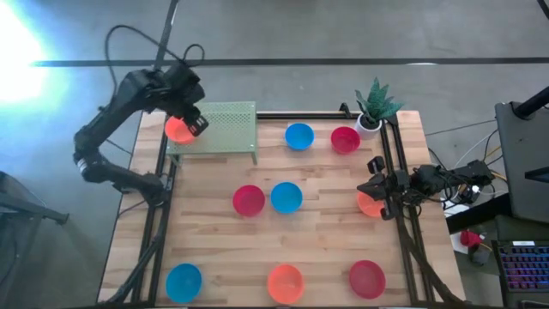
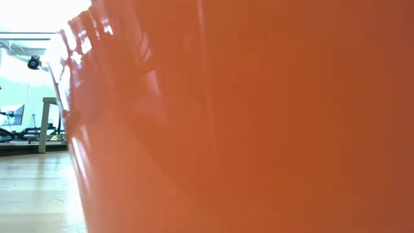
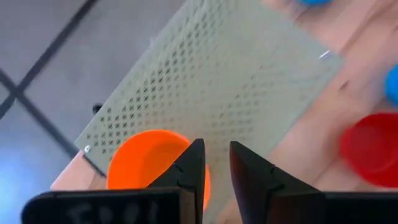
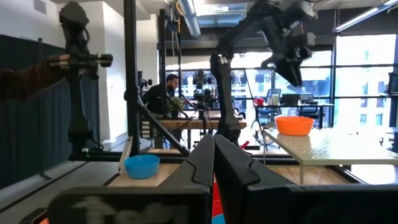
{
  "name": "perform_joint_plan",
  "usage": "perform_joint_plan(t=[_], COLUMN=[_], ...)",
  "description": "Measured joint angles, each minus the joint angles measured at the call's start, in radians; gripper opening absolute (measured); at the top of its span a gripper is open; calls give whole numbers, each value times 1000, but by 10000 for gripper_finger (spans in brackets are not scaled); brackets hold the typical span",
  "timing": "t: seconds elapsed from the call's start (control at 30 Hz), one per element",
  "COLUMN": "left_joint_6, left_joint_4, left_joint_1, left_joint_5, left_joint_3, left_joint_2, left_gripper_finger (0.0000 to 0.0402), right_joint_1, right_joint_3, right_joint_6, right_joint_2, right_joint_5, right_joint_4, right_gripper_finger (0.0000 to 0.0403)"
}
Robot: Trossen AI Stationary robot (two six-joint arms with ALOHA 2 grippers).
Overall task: Pick & Place Mini bowls
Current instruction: Put the left red bowl on the shelf
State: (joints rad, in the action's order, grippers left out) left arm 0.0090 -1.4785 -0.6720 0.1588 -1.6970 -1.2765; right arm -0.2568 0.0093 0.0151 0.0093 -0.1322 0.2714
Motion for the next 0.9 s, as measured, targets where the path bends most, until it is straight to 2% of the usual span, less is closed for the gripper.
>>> perform_joint_plan(t=[0.17,0.4,0.63,0.8,0.9], left_joint_6=[-88,-160,-212,-221,-262], left_joint_4=[61,159,226,299,300], left_joint_1=[110,290,433,507,541], left_joint_5=[0,0,2,-8,-8], left_joint_3=[3,37,138,244,304], left_joint_2=[108,220,274,290,300], left_gripper_finger=[45,3,0,0,0], right_joint_1=[0,0,0,0,0], right_joint_3=[0,0,0,0,0], right_joint_6=[0,2,10,10,32], right_joint_2=[0,0,0,0,0], right_joint_5=[-14,-143,-194,-259,-265], right_joint_4=[0,1,51,100,111], right_gripper_finger=[8,8,8,8,8])
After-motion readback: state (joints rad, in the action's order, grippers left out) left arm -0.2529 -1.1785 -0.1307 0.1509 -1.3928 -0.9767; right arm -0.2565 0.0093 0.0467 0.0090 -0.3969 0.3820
